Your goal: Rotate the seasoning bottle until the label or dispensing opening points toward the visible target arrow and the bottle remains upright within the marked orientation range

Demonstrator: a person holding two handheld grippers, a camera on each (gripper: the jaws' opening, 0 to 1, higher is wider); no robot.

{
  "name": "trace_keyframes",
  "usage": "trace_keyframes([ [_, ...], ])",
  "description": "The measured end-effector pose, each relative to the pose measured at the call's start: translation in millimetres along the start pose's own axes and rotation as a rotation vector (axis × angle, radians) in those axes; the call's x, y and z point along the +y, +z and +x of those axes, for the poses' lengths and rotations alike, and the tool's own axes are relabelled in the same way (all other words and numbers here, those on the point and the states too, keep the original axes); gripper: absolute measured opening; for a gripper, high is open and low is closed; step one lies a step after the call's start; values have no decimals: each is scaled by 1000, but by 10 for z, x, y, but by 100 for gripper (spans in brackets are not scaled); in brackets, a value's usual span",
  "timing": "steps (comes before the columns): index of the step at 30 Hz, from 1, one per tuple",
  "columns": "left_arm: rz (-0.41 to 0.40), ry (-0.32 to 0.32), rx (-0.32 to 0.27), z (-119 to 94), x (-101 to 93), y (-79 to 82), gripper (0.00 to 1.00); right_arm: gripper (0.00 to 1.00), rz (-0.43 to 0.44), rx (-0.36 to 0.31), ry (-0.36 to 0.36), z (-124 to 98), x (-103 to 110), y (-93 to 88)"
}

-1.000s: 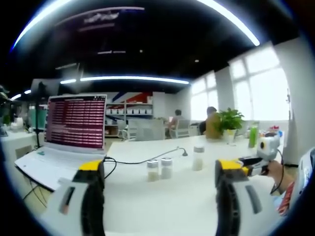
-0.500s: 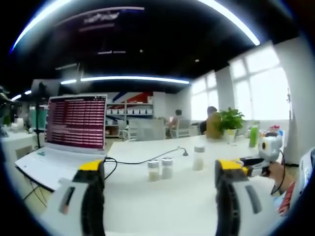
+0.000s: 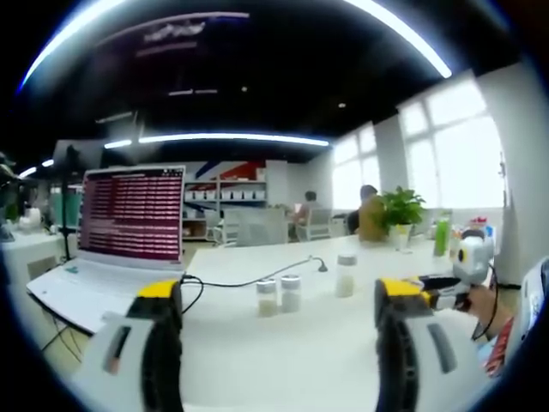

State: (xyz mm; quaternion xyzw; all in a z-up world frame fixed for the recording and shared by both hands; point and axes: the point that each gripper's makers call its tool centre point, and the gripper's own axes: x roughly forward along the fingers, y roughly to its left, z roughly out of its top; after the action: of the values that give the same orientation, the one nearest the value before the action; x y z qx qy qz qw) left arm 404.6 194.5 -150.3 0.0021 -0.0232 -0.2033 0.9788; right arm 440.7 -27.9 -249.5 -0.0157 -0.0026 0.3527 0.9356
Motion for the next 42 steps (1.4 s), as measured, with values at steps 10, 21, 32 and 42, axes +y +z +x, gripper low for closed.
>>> trace_keyframes([
  [10, -1, 2, 3, 10, 15, -13, 99, 40, 2, -3, -39, 20, -12, 3],
  [21, 2, 1, 3, 13, 26, -10, 98, 40, -3, -19, -100, 38, -19, 5],
  [32, 0, 2, 3, 6, 37, -3, 98, 40, 5, -30, -122, 28, -27, 6],
  [42, 0, 4, 8, 20, 17, -35, 98, 59, 25, -16, -113, -30, -119, 46],
])
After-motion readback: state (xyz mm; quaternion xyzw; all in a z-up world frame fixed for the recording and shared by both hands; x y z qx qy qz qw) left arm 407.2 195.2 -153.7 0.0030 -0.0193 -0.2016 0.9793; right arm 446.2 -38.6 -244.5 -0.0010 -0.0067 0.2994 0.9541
